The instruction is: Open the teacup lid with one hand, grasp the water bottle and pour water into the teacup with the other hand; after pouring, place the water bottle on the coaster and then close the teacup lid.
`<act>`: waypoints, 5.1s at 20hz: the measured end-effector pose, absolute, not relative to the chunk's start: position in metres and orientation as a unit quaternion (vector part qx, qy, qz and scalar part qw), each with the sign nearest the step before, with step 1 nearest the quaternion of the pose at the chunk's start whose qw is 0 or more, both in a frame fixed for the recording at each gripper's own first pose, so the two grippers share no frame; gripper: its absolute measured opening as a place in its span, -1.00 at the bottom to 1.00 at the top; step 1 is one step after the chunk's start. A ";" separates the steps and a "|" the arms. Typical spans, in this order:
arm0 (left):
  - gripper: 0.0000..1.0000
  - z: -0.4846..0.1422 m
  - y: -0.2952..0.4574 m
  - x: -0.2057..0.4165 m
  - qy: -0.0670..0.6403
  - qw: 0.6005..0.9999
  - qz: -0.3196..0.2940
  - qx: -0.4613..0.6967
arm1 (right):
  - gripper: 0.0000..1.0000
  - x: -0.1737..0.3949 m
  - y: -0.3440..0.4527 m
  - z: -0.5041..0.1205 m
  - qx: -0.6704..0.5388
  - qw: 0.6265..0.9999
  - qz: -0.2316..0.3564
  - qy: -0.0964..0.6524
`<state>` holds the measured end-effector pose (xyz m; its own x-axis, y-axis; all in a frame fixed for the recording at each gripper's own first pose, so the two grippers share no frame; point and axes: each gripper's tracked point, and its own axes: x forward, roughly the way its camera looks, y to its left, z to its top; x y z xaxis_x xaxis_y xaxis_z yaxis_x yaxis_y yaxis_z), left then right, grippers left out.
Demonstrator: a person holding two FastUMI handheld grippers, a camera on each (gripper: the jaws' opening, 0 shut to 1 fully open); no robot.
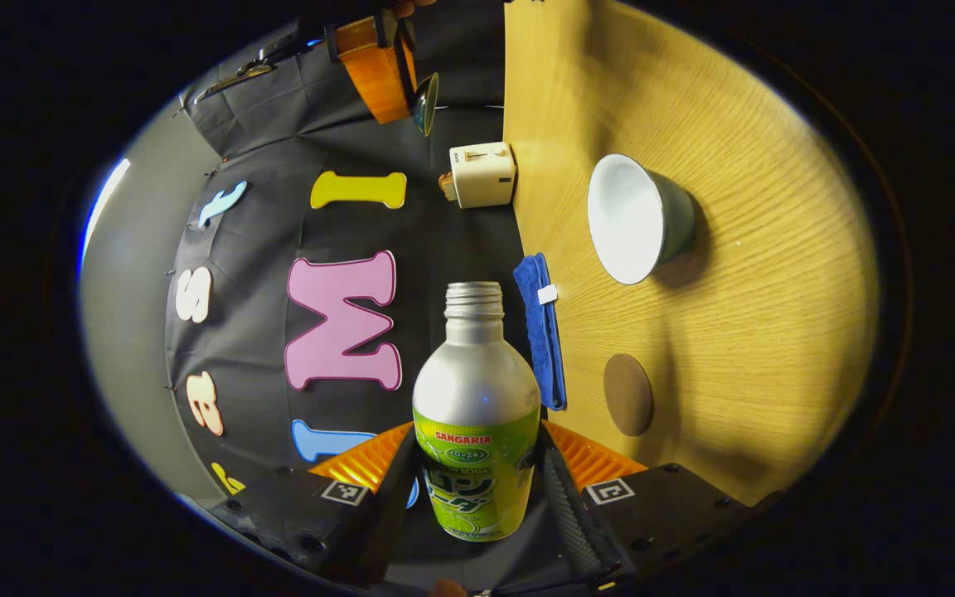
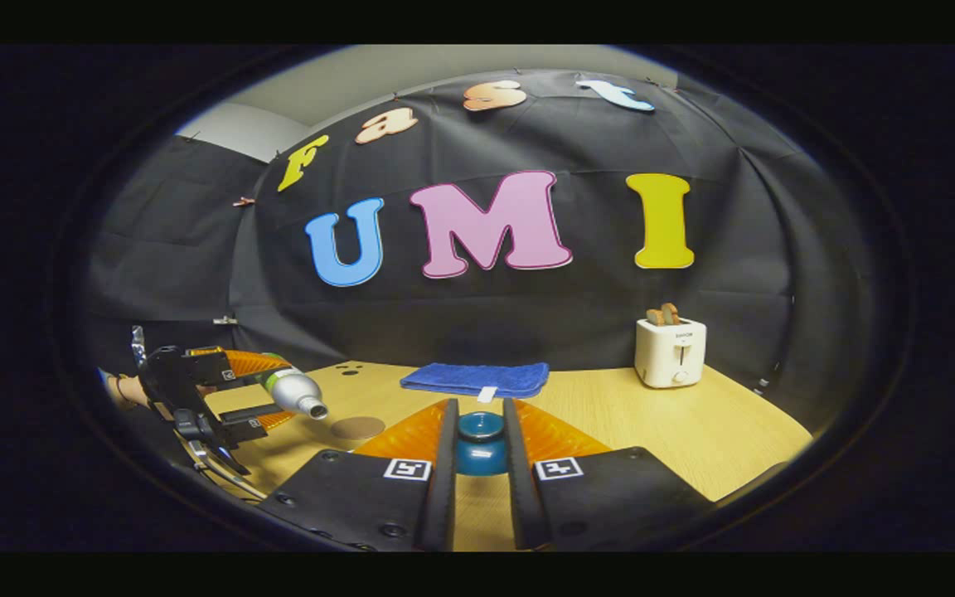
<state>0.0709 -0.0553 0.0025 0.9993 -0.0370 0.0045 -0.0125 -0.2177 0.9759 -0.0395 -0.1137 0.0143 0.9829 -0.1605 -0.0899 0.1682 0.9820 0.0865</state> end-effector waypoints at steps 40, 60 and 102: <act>0.61 0.038 -0.072 0.094 -0.062 0.410 -0.019 0.910 | -0.39 -0.042 -0.107 0.017 0.059 0.995 -0.063 0.040; 0.62 0.050 -0.094 0.091 -0.074 0.393 -0.022 0.916 | -0.48 -0.042 -0.109 0.018 0.065 0.995 -0.063 0.039; 0.62 -0.021 -0.009 0.182 0.036 0.998 -0.040 -0.038 | -0.39 -0.043 -0.114 0.015 0.078 0.994 -0.064 0.038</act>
<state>0.1823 -0.0095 -0.0205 0.9941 -0.0832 -0.0690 0.0778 0.9939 -0.0780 -0.0427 -0.1137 0.0152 0.9890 -0.1205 -0.0857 0.1324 0.9797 0.1505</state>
